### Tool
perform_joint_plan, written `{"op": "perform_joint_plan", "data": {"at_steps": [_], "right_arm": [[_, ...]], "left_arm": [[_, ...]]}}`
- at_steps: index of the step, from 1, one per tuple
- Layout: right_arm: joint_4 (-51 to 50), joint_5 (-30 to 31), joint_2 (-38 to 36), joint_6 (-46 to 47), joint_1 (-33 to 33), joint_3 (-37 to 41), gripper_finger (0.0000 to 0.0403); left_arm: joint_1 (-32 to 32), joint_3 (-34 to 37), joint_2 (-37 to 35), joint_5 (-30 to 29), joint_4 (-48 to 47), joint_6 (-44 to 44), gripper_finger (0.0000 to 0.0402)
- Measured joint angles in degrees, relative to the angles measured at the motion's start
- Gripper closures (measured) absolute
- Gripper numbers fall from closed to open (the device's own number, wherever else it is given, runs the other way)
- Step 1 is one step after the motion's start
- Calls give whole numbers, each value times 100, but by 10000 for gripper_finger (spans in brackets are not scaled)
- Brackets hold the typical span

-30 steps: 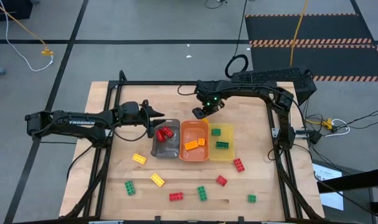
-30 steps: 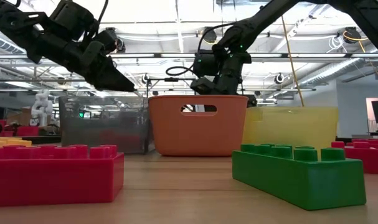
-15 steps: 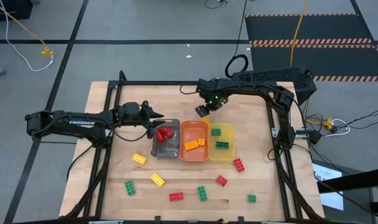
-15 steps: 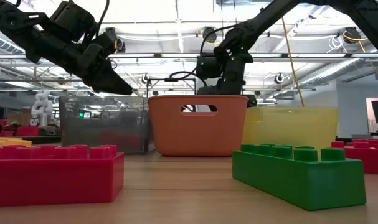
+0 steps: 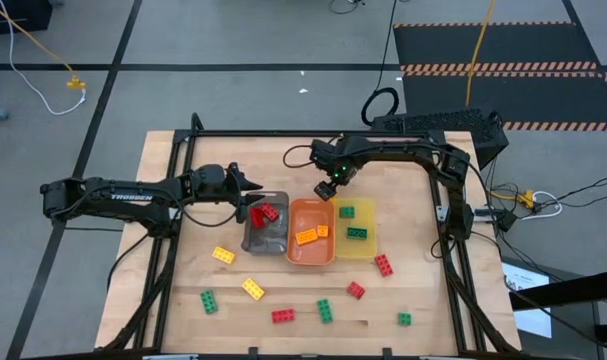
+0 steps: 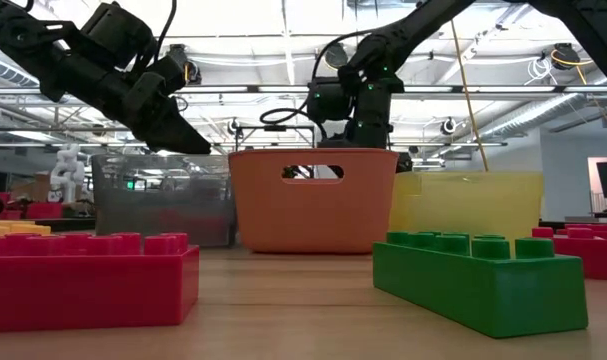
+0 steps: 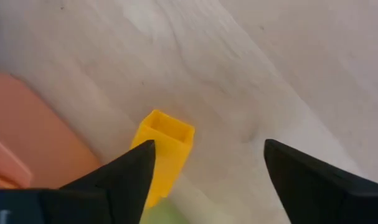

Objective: Sort & place blocks by color
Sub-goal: Put the yellow game piece into the orange bin

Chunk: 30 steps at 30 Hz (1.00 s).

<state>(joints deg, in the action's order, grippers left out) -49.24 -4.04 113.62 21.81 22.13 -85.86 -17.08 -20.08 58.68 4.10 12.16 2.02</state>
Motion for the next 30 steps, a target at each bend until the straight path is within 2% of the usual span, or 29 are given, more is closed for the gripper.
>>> {"op": "perform_joint_plan", "data": {"at_steps": [7,22,24,30], "right_arm": [[97,97,0,10,26,0,69],[1002,-114,-42,135,31,553,87],[999,70,-39,30,31,557,90],[943,1135,-31,-297,118,561,100]], "left_arm": [[-1,0,2,2,-6,0,259],[0,0,1,4,-46,-19,259],[-1,0,1,4,-45,-39,259],[0,0,0,4,-70,-37,259]]}}
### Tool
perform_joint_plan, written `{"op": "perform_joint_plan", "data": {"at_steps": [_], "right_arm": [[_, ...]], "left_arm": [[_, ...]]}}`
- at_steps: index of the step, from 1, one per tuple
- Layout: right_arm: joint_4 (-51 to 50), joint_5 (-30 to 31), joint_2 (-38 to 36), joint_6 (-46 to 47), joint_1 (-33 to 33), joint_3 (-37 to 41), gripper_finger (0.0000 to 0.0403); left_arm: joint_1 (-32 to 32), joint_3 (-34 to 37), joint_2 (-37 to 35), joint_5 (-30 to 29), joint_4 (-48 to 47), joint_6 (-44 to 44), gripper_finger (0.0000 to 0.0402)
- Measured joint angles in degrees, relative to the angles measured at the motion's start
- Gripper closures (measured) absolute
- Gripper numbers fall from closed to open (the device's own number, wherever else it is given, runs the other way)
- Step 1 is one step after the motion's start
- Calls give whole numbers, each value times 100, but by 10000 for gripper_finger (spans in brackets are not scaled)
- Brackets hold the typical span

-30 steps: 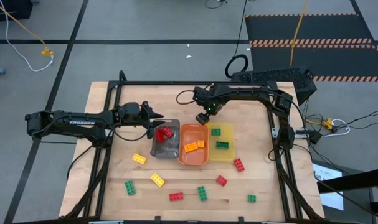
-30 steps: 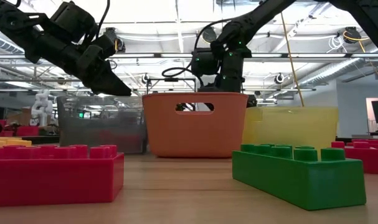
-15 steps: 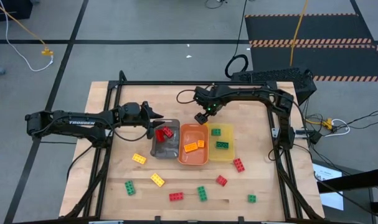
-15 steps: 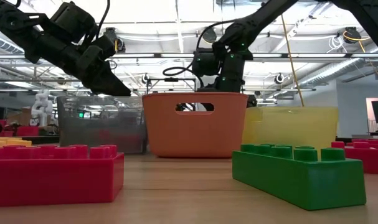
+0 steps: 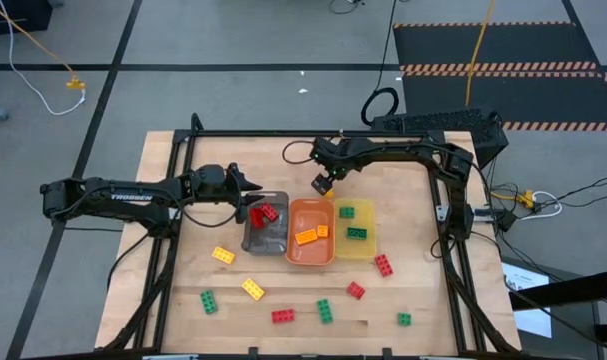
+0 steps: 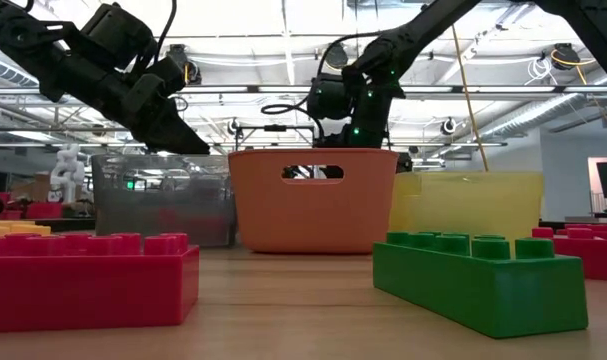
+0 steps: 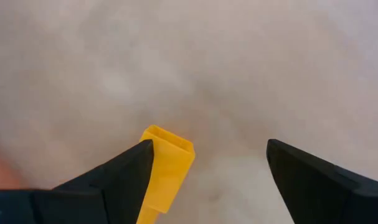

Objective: Sort & place blocks by color
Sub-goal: Put the yellow game piece into the orange bin

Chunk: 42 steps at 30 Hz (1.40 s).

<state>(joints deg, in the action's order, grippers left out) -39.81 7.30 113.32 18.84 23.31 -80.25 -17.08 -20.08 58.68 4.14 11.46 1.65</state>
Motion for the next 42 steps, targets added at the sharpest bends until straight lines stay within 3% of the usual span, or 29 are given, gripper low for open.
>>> {"op": "perform_joint_plan", "data": {"at_steps": [15,26,42], "right_arm": [[25,62,-1000,6,231,28,104],[-482,-578,-569,586,135,24,104],[-240,-461,4,417,197,17,120]], "left_arm": [[39,0,2,-2,-91,66,259],[39,0,2,-11,-85,107,259],[39,0,2,-15,-146,83,259]]}}
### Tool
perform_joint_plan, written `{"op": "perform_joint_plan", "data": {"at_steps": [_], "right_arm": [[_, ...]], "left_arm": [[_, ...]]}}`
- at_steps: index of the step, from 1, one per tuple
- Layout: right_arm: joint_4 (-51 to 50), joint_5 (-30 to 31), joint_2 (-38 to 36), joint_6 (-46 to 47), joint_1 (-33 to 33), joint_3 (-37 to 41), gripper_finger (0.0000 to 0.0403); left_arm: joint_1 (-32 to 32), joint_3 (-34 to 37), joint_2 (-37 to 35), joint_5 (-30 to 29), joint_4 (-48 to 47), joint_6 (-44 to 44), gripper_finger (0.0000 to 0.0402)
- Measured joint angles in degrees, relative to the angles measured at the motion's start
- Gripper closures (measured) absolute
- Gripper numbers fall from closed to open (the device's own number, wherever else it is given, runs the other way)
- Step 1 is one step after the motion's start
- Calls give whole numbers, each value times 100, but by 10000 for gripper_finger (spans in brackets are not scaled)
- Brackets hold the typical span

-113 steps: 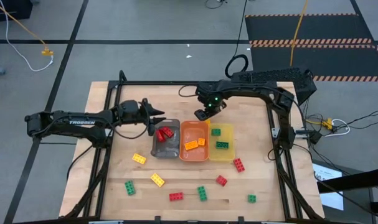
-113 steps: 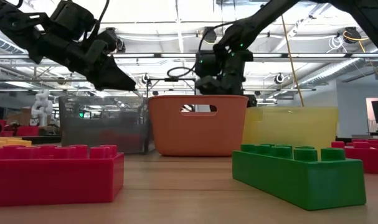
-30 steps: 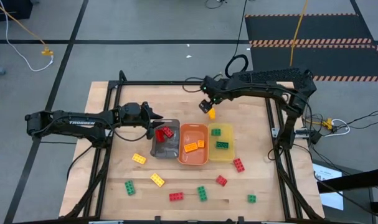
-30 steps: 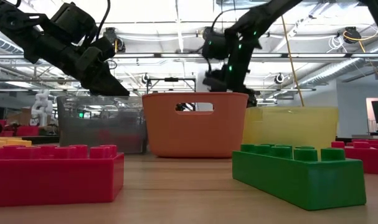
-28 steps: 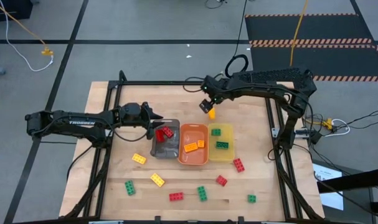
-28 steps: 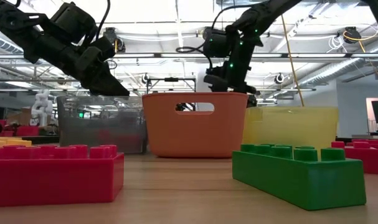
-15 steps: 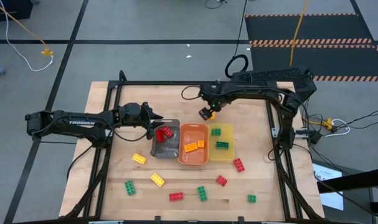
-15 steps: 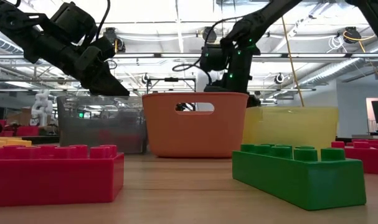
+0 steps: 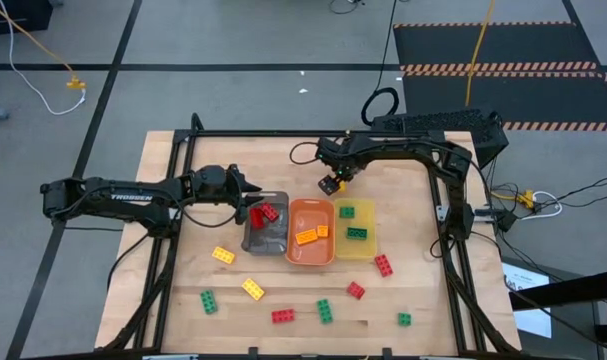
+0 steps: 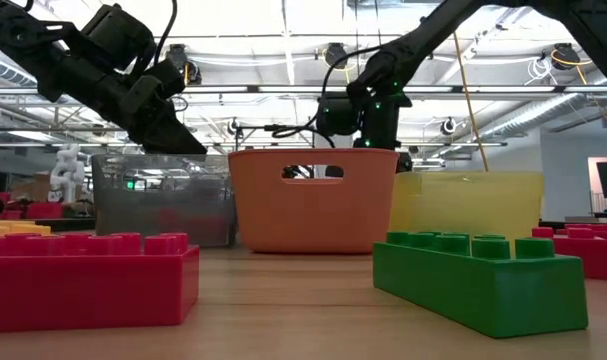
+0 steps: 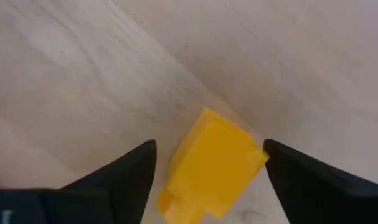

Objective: Sort & place blocks by color
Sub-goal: Put the yellow game piece into the orange bin

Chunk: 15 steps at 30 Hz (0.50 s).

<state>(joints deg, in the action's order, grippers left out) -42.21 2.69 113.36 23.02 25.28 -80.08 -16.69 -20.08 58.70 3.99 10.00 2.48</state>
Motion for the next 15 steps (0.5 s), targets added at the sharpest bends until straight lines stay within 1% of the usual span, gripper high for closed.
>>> {"op": "perform_joint_plan", "data": {"at_steps": [2,4,8,10,15], "right_arm": [[1,174,-4,-61,0,1,139],[-56,192,-34,-143,0,1,169],[-212,139,-37,-311,4,-1,252],[-256,9,-40,-476,4,-1,292],[-327,10,-131,-752,0,1,295]], "left_arm": [[0,0,0,0,0,0,259],[0,0,0,0,0,0,259],[0,0,0,0,0,0,259],[0,0,0,-2,0,5,259],[0,0,0,-2,0,9,259]]}}
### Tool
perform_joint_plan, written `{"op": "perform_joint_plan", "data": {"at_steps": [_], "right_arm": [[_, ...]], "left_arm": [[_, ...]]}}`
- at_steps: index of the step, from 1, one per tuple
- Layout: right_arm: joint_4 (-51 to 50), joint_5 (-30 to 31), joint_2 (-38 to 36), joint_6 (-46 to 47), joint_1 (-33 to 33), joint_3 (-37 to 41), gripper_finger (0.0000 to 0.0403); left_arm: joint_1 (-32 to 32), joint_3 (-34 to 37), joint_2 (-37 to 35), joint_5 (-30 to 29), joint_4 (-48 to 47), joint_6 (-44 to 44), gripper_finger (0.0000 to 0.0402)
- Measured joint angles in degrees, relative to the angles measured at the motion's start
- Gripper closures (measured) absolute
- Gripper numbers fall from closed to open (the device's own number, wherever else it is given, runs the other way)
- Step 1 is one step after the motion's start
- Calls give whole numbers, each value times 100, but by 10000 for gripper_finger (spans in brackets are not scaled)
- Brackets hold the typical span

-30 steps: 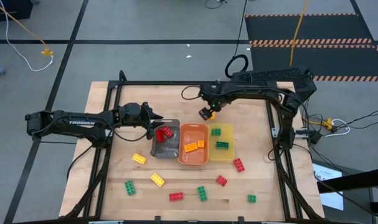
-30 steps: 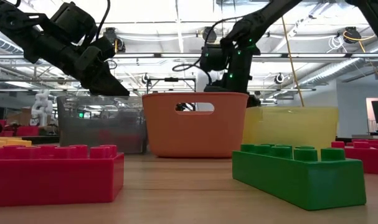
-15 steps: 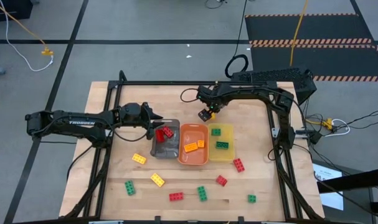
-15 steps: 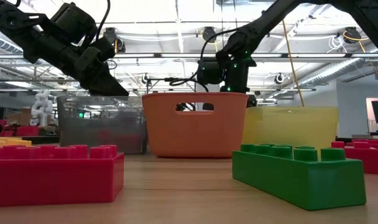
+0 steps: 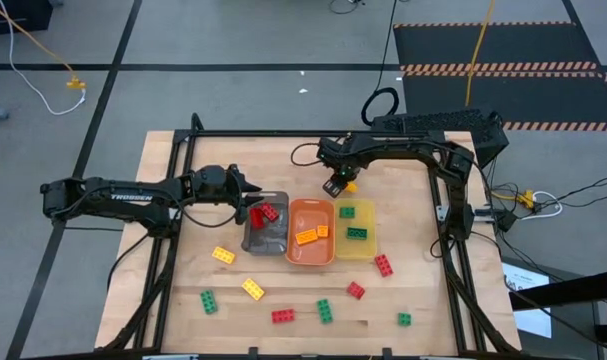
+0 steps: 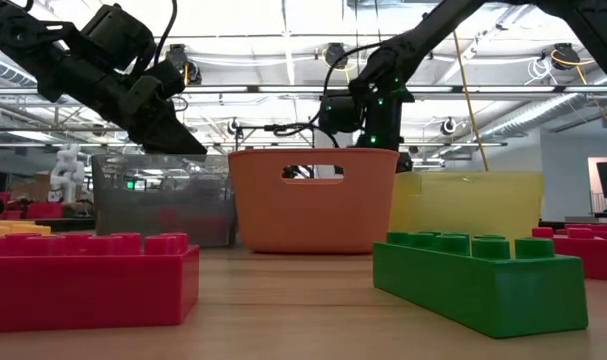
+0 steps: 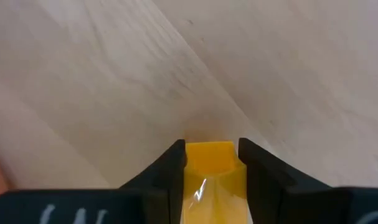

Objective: Sort & place blocks by color
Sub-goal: Put the yellow game piece into the orange bin

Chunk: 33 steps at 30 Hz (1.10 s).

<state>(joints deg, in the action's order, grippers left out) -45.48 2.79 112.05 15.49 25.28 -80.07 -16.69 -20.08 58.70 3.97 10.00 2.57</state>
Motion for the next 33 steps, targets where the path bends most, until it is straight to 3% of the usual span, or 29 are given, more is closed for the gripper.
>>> {"op": "perform_joint_plan", "data": {"at_steps": [7,15,22,33], "right_arm": [[-13,34,-370,-263,104,0,295],[575,-199,-1479,-328,-47,-2,295],[1706,-602,-2115,-424,-996,-7,295],[1692,-579,-1640,-444,-2238,-2,295]], "left_arm": [[0,0,0,-12,7,17,259],[0,0,0,-153,19,19,259],[0,0,0,-176,185,57,259],[1,0,0,-226,641,349,259]]}}
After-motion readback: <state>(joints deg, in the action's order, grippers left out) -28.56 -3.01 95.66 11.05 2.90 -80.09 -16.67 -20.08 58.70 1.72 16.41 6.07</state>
